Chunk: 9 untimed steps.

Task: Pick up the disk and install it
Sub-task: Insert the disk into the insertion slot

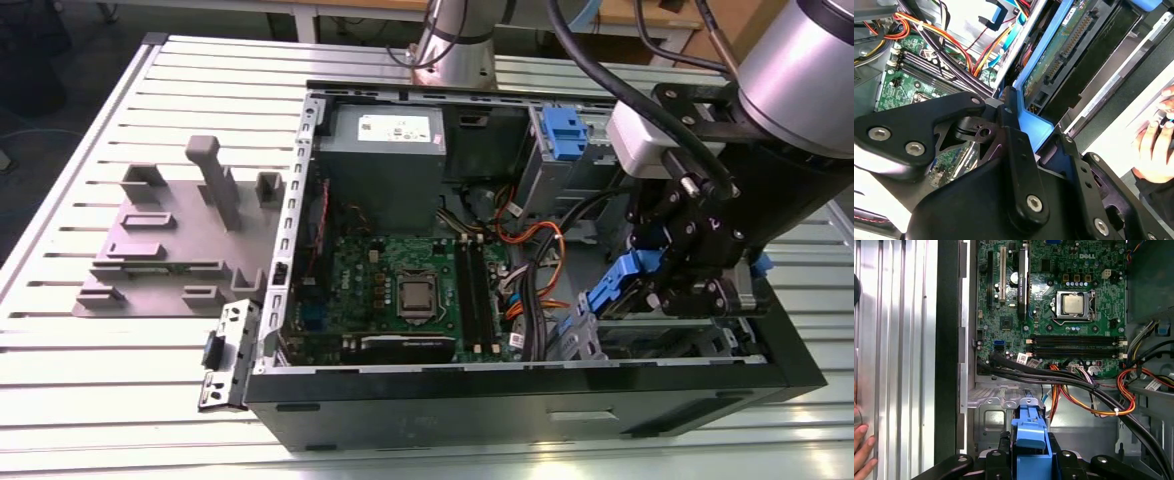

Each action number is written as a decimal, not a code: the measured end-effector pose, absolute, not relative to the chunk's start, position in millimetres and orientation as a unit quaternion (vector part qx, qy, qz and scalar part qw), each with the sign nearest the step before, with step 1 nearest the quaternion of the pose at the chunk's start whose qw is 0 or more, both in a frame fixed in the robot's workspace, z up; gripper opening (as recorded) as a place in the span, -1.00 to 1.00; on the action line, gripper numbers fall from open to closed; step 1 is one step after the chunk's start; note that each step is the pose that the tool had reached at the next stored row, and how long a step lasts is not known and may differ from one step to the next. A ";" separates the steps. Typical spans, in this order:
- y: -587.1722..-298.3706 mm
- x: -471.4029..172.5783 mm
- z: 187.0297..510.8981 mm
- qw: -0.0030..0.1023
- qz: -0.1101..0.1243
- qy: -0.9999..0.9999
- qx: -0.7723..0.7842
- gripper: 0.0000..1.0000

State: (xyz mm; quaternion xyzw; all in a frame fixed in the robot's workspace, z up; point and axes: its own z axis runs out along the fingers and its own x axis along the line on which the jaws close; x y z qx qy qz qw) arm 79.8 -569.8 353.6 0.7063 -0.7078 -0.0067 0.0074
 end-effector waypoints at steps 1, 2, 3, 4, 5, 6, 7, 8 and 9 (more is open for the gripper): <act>-569.8 79.8 353.6 0.007 -0.007 -0.708 0.706 -0.26; -569.8 79.8 353.5 0.007 -0.007 -0.708 0.706 -0.26; -569.9 79.8 353.6 0.008 -0.007 -0.708 0.706 -0.26; -569.9 79.8 353.6 0.008 -0.007 -0.708 0.706 -0.25; -569.9 79.8 353.6 0.007 -0.007 -0.708 0.706 -0.14; -569.9 79.8 353.6 0.008 -0.007 -0.708 0.706 -0.14; -569.9 79.8 353.6 0.008 -0.007 -0.708 0.706 -0.14; -569.8 79.8 353.5 0.007 -0.007 -0.708 0.706 0.00; -569.9 79.8 353.5 0.007 -0.007 -0.708 0.706 0.00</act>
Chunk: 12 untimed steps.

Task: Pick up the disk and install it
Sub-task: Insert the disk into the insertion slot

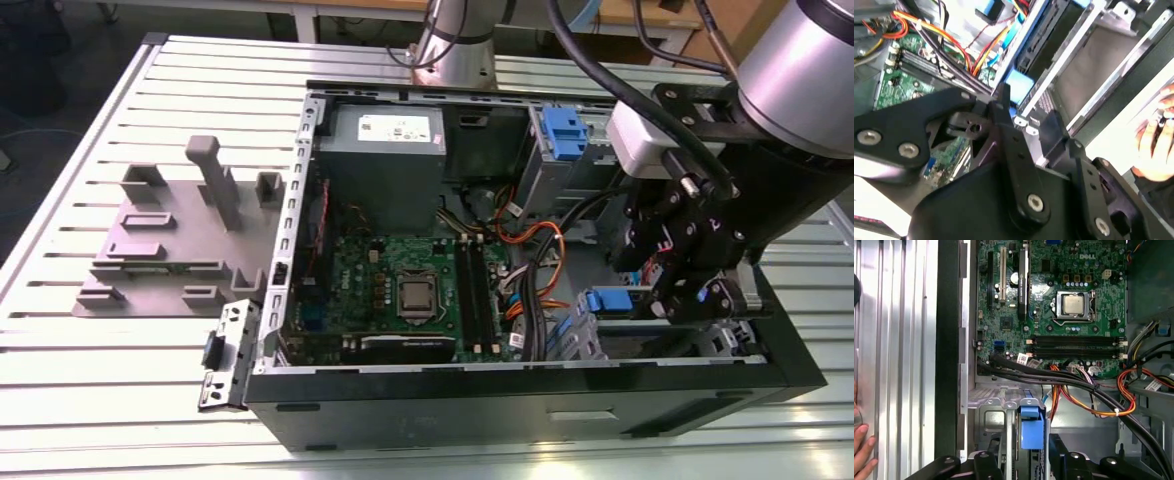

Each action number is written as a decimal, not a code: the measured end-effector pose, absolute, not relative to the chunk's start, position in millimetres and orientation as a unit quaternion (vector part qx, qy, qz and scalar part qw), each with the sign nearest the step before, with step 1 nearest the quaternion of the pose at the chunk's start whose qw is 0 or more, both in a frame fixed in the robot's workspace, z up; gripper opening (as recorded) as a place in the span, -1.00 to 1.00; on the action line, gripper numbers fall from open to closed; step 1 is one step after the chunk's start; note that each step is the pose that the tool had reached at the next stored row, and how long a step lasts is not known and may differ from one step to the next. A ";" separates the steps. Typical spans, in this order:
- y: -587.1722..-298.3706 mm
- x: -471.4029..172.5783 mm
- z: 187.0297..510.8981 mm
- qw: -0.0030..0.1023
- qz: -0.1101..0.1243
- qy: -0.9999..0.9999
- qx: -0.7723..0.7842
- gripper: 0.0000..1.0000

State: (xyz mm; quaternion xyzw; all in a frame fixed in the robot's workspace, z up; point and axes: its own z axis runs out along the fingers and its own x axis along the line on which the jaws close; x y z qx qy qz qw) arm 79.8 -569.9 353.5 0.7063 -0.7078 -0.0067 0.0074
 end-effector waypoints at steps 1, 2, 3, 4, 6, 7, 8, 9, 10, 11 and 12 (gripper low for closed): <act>-569.8 79.8 353.5 0.007 -0.007 -0.708 0.706 0.00; -569.8 79.8 353.4 0.007 -0.007 -0.708 0.706 0.00; -569.8 79.8 353.3 0.007 -0.007 -0.708 0.706 0.00; -569.8 79.8 353.3 0.007 -0.007 -0.708 0.706 -0.03; -569.8 79.8 353.1 0.007 -0.007 -0.708 0.706 -0.15; -569.8 79.8 352.8 0.007 -0.007 -0.708 0.706 -0.27; -569.8 79.8 352.3 0.007 -0.007 -0.708 0.706 -0.39; -569.8 79.8 351.6 0.007 -0.007 -0.708 0.706 -0.39; -569.9 79.8 350.6 0.007 -0.007 -0.708 0.706 -0.51; -569.8 79.8 349.2 0.007 -0.006 -0.708 0.706 -0.62; -569.8 79.8 347.5 0.007 -0.006 -0.708 0.706 -0.62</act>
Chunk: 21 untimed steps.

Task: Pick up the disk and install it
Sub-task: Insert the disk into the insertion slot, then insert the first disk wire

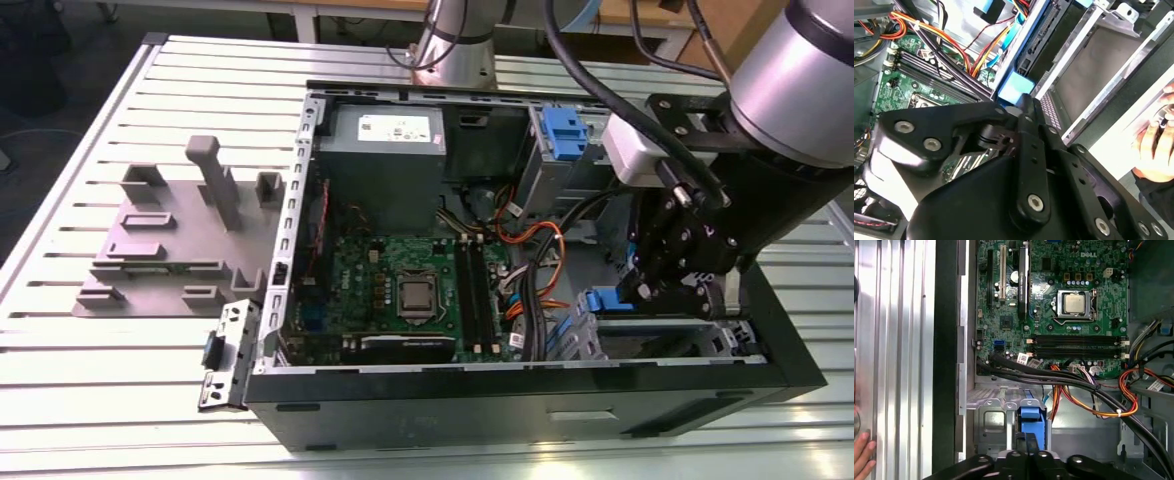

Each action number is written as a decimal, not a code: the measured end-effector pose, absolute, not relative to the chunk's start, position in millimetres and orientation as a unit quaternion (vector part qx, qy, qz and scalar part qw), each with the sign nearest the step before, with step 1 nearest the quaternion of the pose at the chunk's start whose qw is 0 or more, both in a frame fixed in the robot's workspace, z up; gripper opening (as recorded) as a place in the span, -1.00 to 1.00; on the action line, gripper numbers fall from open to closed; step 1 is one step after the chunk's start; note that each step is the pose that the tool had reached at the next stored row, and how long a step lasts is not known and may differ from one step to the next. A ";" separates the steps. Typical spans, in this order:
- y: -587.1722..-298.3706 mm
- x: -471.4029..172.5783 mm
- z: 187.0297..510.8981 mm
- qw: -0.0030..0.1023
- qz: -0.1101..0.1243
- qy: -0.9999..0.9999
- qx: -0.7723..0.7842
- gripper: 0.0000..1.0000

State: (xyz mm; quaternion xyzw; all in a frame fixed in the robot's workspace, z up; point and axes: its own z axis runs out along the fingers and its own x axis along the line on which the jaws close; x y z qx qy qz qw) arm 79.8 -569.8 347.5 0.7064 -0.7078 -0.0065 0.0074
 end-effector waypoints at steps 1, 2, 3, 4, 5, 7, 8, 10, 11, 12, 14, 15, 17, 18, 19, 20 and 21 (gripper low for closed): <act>-569.8 79.8 346.0 0.007 -0.006 -0.708 0.706 -0.74; -569.8 79.8 344.6 0.007 -0.006 -0.708 0.706 -0.79; -569.8 79.8 343.6 0.007 -0.006 -0.708 0.706 -0.79; -569.8 79.8 343.2 0.007 -0.006 -0.708 0.706 -0.79; -569.8 79.8 343.2 0.007 -0.006 -0.708 0.706 -0.79; -569.9 79.8 342.6 0.007 -0.006 -0.708 0.706 -0.79; -569.8 79.8 342.2 0.007 -0.006 -0.708 0.706 -0.79; -569.8 79.8 342.1 0.007 -0.006 -0.708 0.706 -0.79; -569.8 79.8 342.1 0.007 -0.006 -0.708 0.706 -0.79; -569.8 79.8 342.1 0.007 -0.006 -0.708 0.706 -0.79; -569.8 79.8 342.1 0.007 -0.006 -0.708 0.706 -0.79; -569.8 79.8 342.1 0.007 -0.006 -0.708 0.706 -0.79; -569.8 79.8 343.2 0.008 -0.006 -0.708 0.706 -0.79; -569.8 79.8 344.1 0.008 -0.006 -0.708 0.706 -0.79; -569.8 79.8 345.0 0.008 -0.006 -0.708 0.706 -0.79; -569.8 79.8 346.1 0.008 -0.006 -0.708 0.706 -0.79; -569.8 79.8 347.1 0.008 -0.006 -0.708 0.706 -0.79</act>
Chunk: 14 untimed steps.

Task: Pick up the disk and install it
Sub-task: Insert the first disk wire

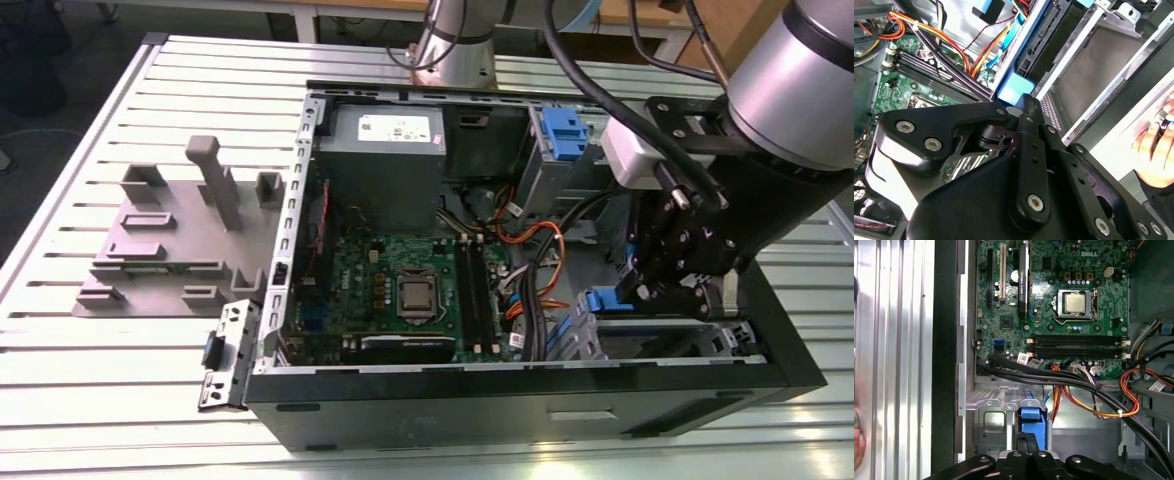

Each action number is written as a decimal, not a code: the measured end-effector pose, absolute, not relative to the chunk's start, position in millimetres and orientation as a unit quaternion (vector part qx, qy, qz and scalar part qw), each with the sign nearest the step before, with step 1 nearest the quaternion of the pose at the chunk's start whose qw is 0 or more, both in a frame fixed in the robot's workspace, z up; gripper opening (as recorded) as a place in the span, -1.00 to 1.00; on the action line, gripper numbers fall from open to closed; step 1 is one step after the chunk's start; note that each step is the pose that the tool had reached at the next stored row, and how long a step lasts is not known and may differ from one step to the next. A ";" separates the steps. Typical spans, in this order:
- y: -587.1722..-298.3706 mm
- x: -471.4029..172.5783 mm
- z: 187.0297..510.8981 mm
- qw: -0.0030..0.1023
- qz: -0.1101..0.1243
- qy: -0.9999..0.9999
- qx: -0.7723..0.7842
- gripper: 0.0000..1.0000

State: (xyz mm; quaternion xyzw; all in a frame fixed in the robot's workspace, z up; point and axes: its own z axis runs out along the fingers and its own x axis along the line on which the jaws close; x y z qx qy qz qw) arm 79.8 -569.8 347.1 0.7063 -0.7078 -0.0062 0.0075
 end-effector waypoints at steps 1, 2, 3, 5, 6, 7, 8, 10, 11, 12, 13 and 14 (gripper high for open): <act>-569.8 79.8 348.4 0.008 -0.006 -0.708 0.706 -0.79; -569.8 79.8 349.7 0.008 -0.006 -0.708 0.706 -0.79; -569.8 79.8 350.7 0.008 -0.006 -0.708 0.706 -0.79; -569.8 79.8 351.8 0.007 -0.006 -0.708 0.706 -0.79; -569.7 80.1 351.7 0.007 -0.006 -0.708 0.706 -0.79; -569.7 80.5 351.7 0.007 -0.006 -0.708 0.706 -0.79; -569.6 81.1 351.8 0.007 -0.006 -0.708 0.706 -0.79; -569.4 82.8 351.9 0.008 -0.006 -0.708 0.706 -0.79; -569.3 84.4 352.0 0.008 -0.006 -0.708 0.706 -0.79; -569.3 85.8 351.9 0.008 -0.006 -0.708 0.706 -0.79; -569.3 87.2 351.7 0.008 -0.006 -0.708 0.706 -0.79; -569.3 88.6 351.6 0.008 -0.006 -0.708 0.706 -0.79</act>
